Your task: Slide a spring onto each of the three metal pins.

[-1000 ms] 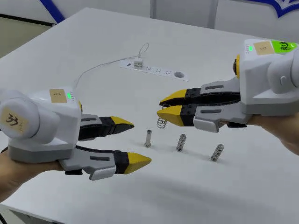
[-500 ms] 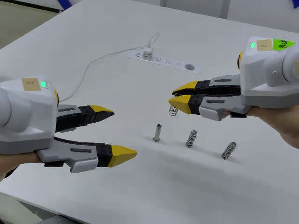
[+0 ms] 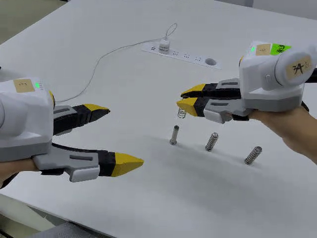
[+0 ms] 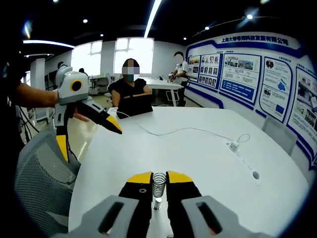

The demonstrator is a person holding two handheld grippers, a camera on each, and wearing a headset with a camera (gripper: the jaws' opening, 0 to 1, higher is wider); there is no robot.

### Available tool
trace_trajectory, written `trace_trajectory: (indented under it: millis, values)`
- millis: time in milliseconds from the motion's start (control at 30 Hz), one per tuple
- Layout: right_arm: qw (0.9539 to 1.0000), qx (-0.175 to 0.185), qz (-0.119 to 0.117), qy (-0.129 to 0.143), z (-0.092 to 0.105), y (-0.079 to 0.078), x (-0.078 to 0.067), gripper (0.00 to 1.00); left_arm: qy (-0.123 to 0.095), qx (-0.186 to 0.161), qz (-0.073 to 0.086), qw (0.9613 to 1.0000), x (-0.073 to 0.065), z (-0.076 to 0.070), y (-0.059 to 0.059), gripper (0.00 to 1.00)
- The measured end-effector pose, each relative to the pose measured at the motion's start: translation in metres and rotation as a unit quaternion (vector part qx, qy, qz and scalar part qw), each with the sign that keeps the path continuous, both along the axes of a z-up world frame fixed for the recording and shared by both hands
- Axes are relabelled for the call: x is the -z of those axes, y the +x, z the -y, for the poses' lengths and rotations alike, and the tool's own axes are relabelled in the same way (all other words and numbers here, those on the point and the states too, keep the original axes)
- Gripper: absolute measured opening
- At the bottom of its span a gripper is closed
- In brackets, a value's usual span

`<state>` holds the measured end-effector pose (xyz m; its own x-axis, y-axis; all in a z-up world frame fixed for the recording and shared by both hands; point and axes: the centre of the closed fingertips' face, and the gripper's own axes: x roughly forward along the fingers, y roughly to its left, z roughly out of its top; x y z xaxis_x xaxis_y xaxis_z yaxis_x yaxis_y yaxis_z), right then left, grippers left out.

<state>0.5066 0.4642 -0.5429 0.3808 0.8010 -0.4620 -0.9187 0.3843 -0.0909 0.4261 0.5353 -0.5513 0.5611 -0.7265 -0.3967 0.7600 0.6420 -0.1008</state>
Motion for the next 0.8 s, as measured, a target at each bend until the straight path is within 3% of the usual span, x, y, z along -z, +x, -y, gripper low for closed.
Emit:
trace_trajectory:
  millis: [100, 367, 500, 667, 733, 800]
  values:
    - [0.9999, 0.010, -0.004, -0.011, 0.002, 0.003, 0.010, 0.10, 0.006, -0.009, -0.002, 0.9999, 0.004, -0.003, 0.002, 0.91]
    - [0.9991, 0.034, -0.024, -0.007, 0.004, 0.010, 0.027, 0.10, -0.002, -0.019, -0.010, 0.9998, 0.008, -0.003, 0.004, 0.92]
    - [0.9986, 0.041, -0.033, 0.000, 0.001, 0.012, 0.034, 0.11, 0.010, -0.022, -0.015, 0.9996, 0.016, -0.005, 0.002, 0.93]
    - [0.9983, 0.048, -0.030, -0.010, 0.001, 0.013, 0.042, 0.11, 0.009, -0.025, -0.020, 0.9994, 0.018, -0.008, 0.002, 0.94]
    - [0.9979, 0.049, -0.041, 0.007, -0.002, 0.012, 0.040, 0.11, 0.007, -0.028, -0.021, 0.9994, 0.018, -0.009, 0.003, 0.93]
    - [0.9984, 0.049, -0.028, -0.003, 0.000, 0.014, 0.040, 0.11, 0.008, -0.029, -0.021, 0.9993, 0.018, -0.009, 0.004, 0.93]
